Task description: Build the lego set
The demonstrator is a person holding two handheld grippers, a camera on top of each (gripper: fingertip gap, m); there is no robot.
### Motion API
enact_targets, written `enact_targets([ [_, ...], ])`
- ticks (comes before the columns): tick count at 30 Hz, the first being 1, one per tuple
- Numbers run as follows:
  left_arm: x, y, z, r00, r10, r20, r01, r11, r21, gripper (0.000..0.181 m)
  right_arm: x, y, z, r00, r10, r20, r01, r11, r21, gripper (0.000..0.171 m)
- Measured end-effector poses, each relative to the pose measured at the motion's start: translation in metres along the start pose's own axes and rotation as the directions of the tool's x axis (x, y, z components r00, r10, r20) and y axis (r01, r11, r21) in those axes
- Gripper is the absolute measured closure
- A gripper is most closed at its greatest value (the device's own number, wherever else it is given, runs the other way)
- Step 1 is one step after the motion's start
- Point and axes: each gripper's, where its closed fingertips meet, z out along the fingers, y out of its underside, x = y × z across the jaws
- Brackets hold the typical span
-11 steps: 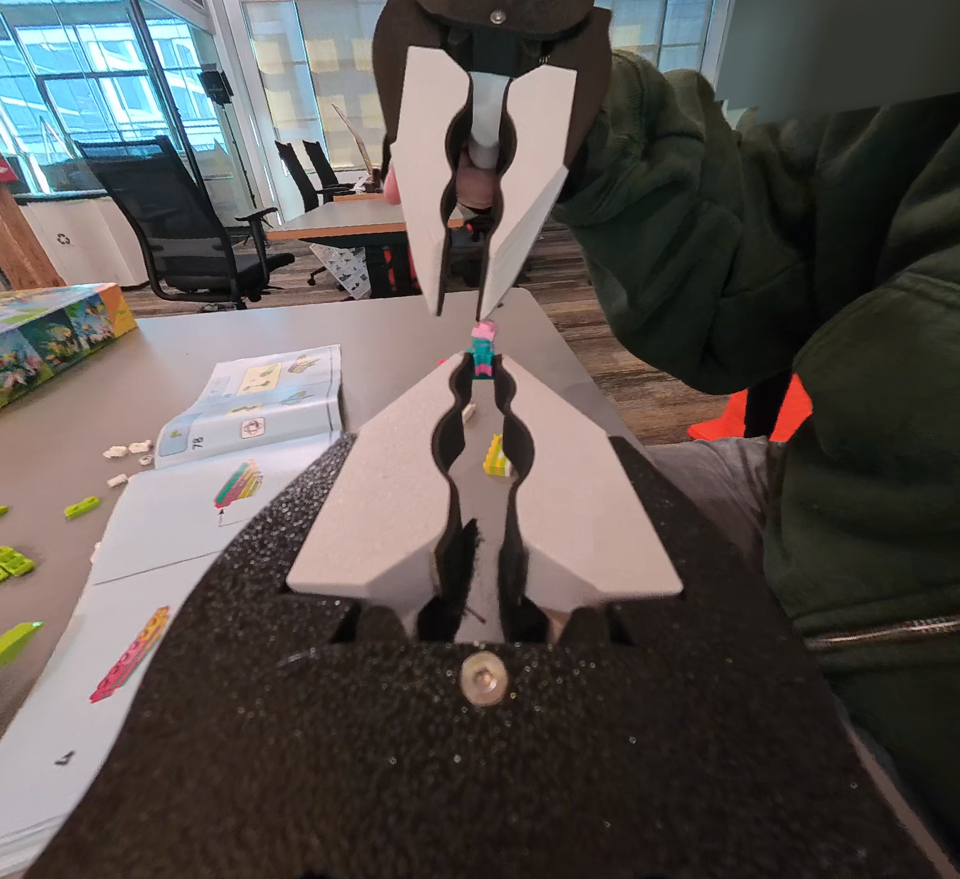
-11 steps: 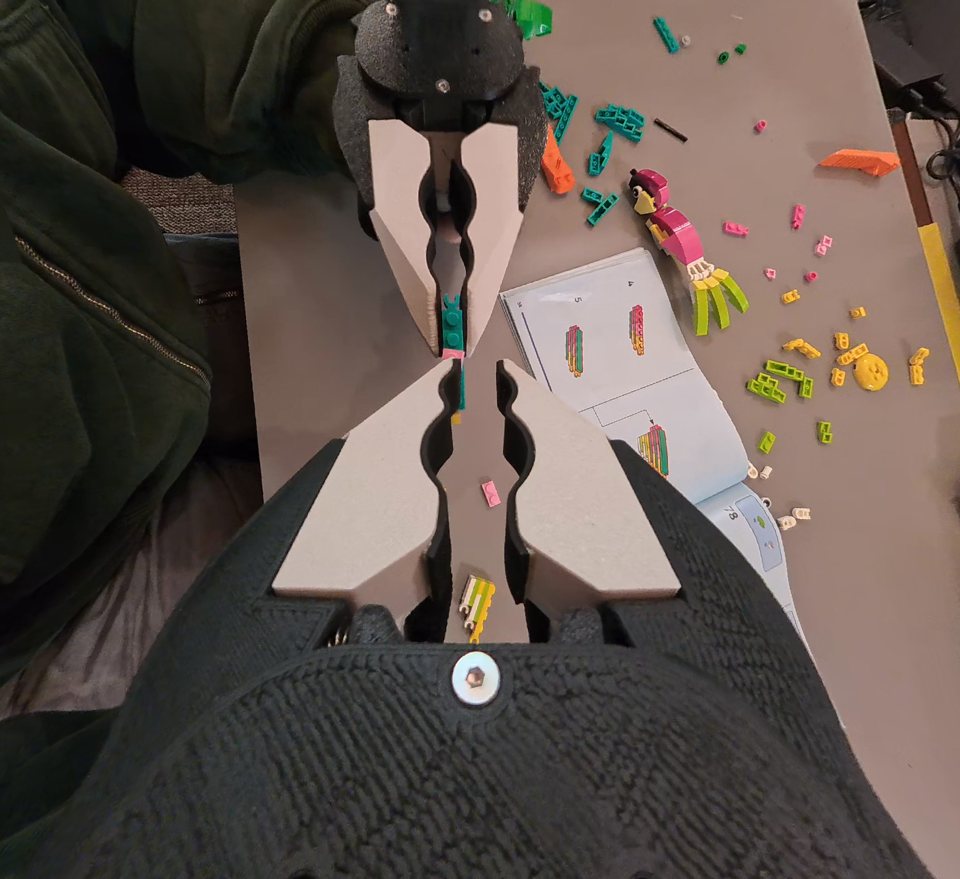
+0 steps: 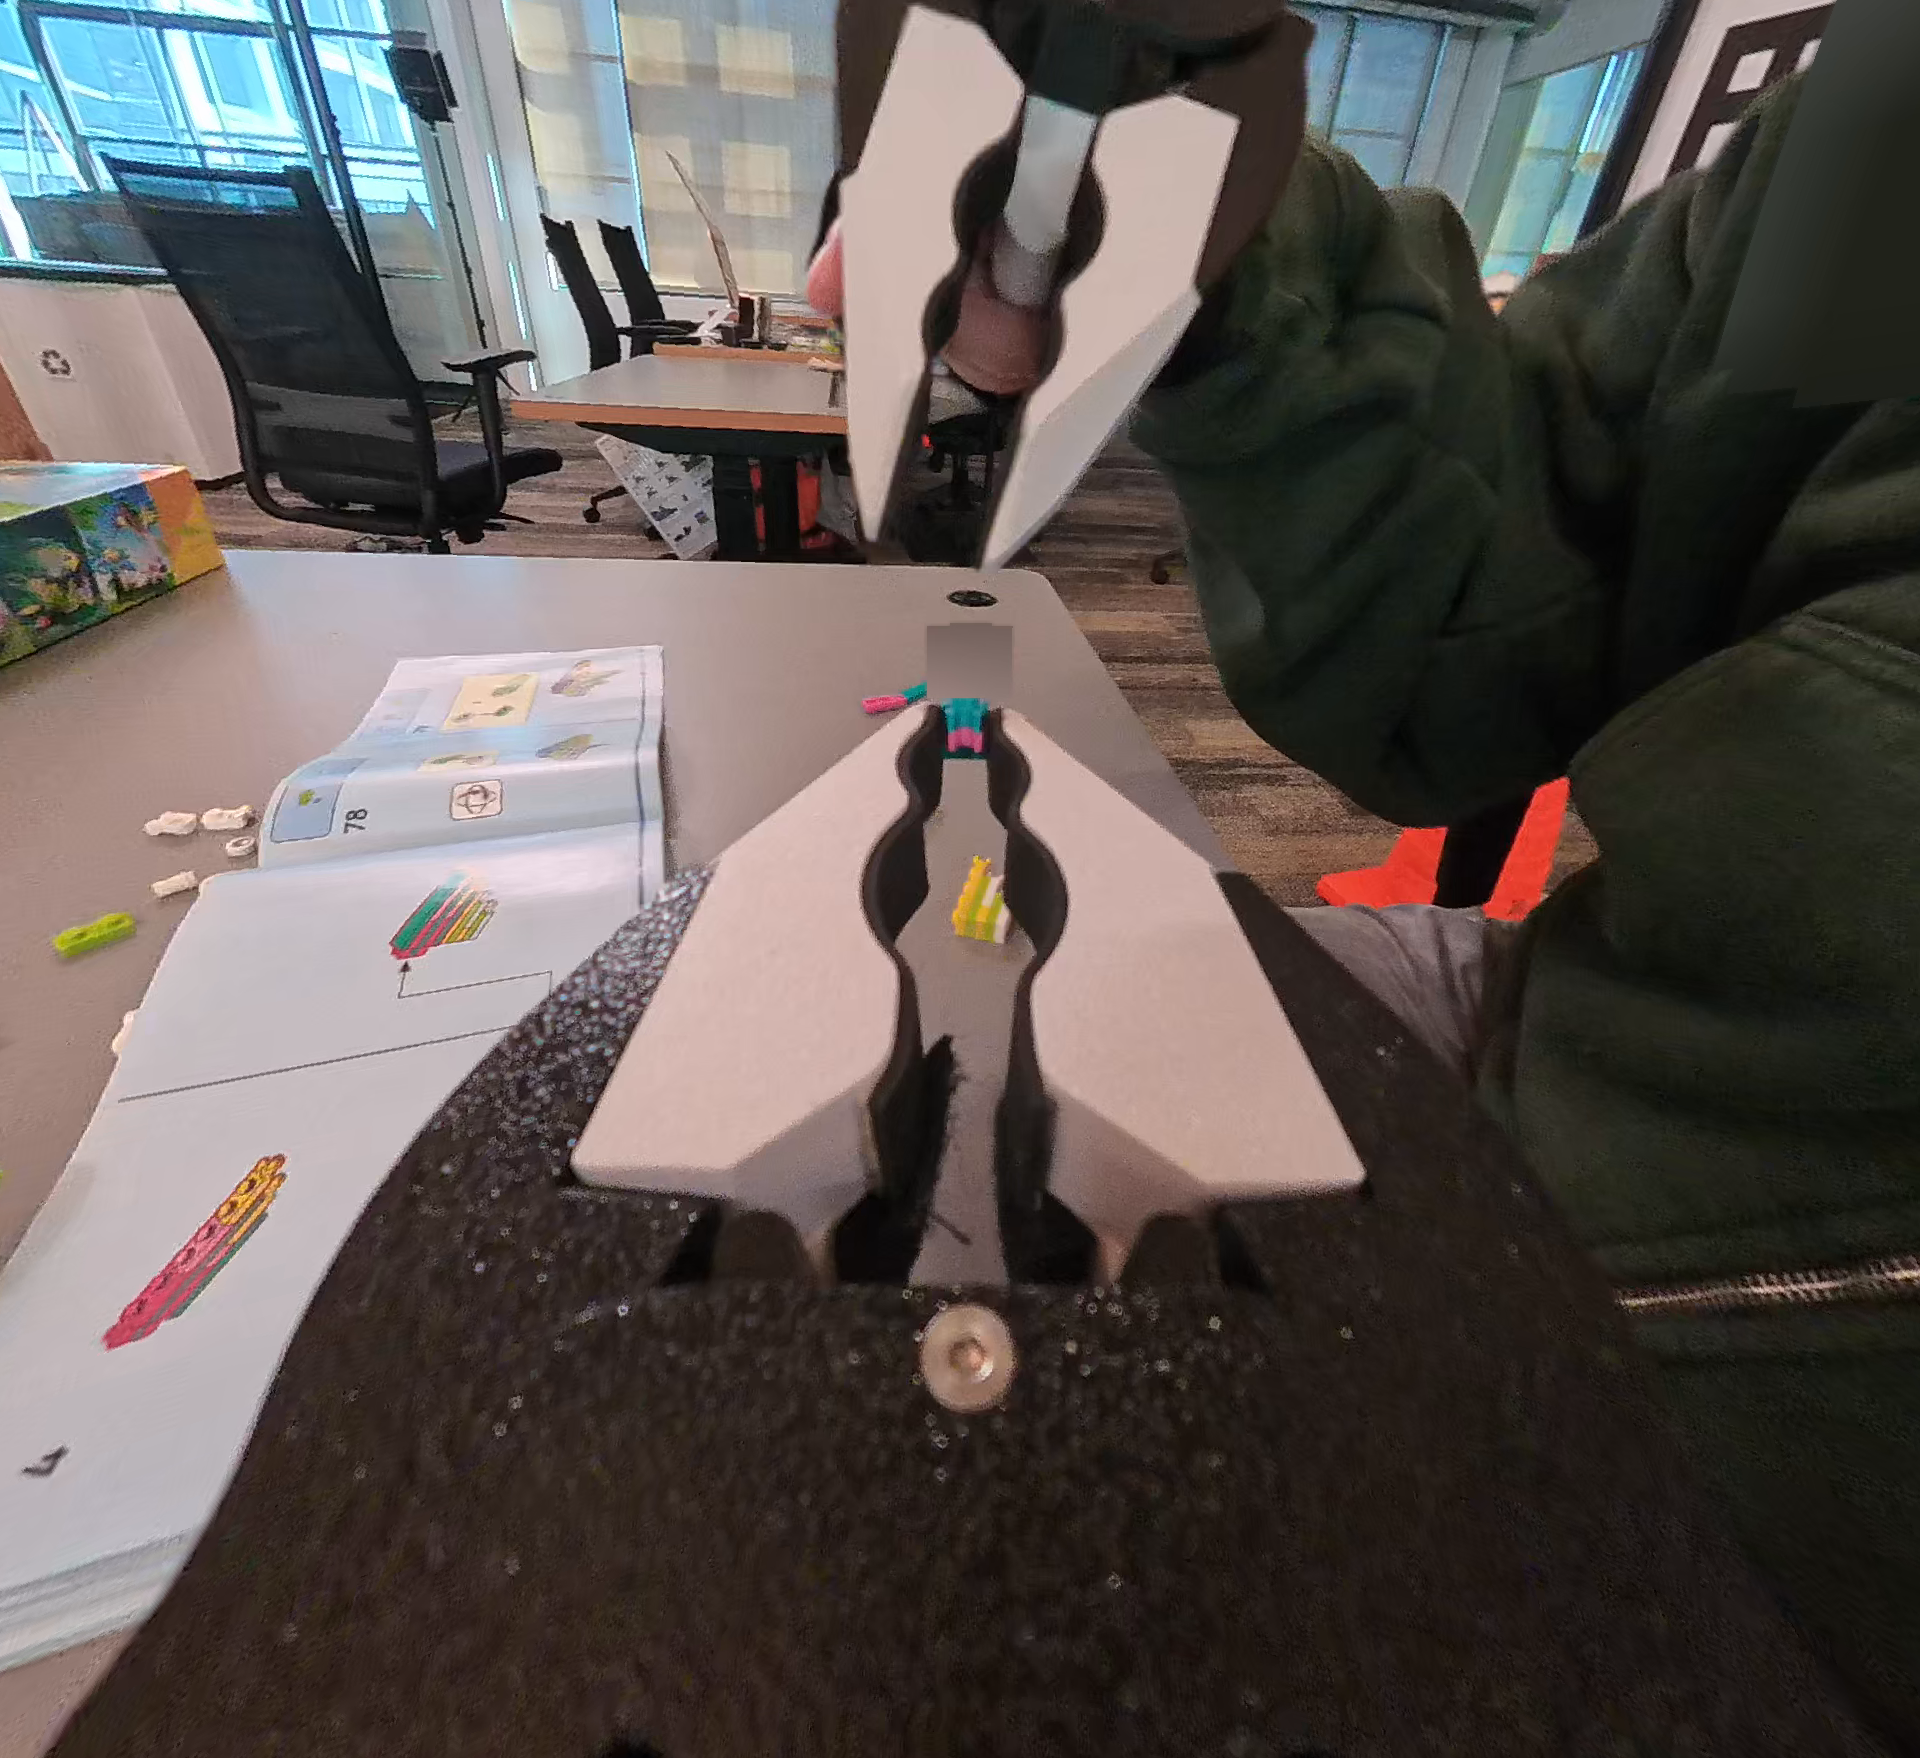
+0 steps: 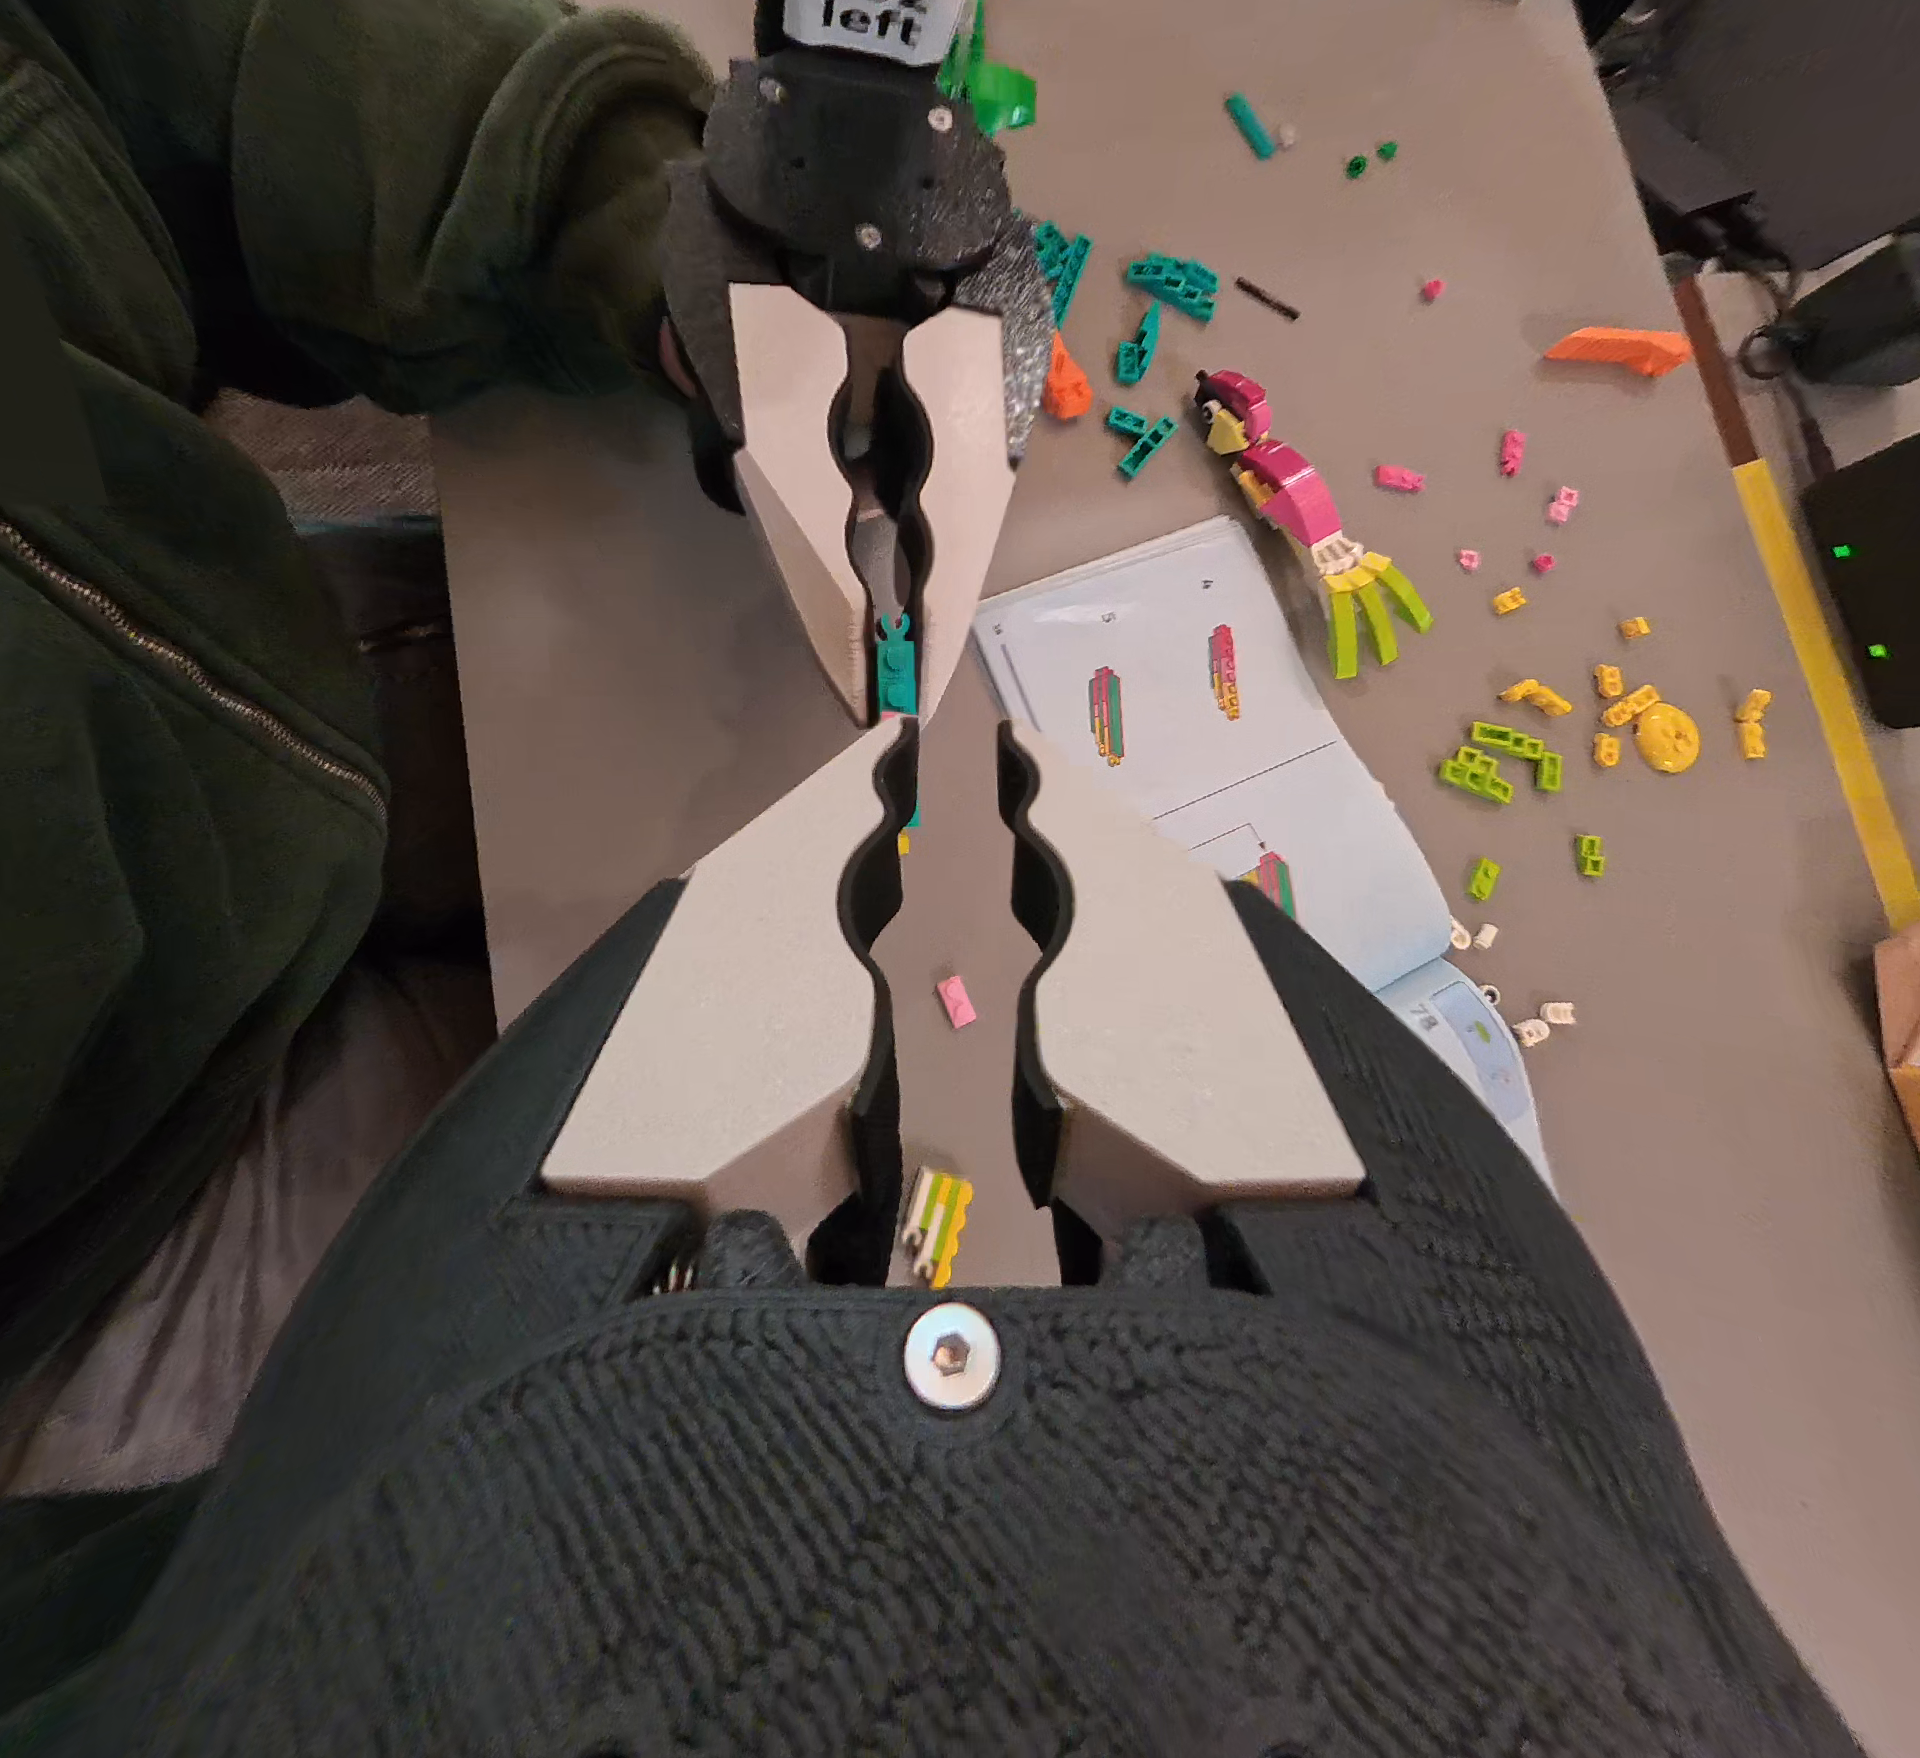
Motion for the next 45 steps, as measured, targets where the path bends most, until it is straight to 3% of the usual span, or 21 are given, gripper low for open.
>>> enact_targets([
  [1, -0.003, 0.0, -0.001, 1.0, -0.012, 0.012, 0.012, 1.0, 0.004, 0.175, 0.002, -0.003, -0.002, 1.0, -0.008, -0.028, 0.009, 1.0, 0.029, 0.154],
  [4, -0.012, -0.002, -0.004, 0.997, -0.059, 0.05, 0.058, 0.998, 0.027, 0.175, 0.008, -0.009, -0.003, 0.971, -0.121, -0.206, 0.14, 0.987, 0.083, 0.139],
  [8, -0.023, -0.005, -0.01, 0.989, -0.118, 0.086, 0.113, 0.992, 0.065, 0.175, 0.01, -0.005, 0.011, 0.762, -0.419, -0.494, 0.432, 0.897, -0.094, 0.125],
  [12, -0.027, -0.006, -0.012, 0.985, -0.145, 0.094, 0.137, 0.987, 0.081, 0.175, 0.006, 0.001, 0.029, 0.543, -0.604, -0.583, 0.544, 0.782, -0.304, 0.119],
  [16, -0.027, -0.005, -0.012, 0.985, -0.144, 0.095, 0.137, 0.987, 0.078, 0.175, 0.011, 0.001, 0.035, 0.458, -0.631, -0.627, 0.544, 0.756, -0.363, 0.12],
  [37, -0.014, -0.009, -0.009, 0.988, -0.152, -0.003, 0.152, 0.984, 0.088, 0.175, 0.015, 0.007, 0.035, 0.522, -0.562, -0.642, 0.529, 0.803, -0.273, 0.14],
  [45, -0.019, -0.009, -0.01, 0.986, -0.165, 0.023, 0.162, 0.983, 0.09, 0.175, 0.012, 0.002, 0.032, 0.483, -0.557, -0.675, 0.537, 0.798, -0.275, 0.152],
])
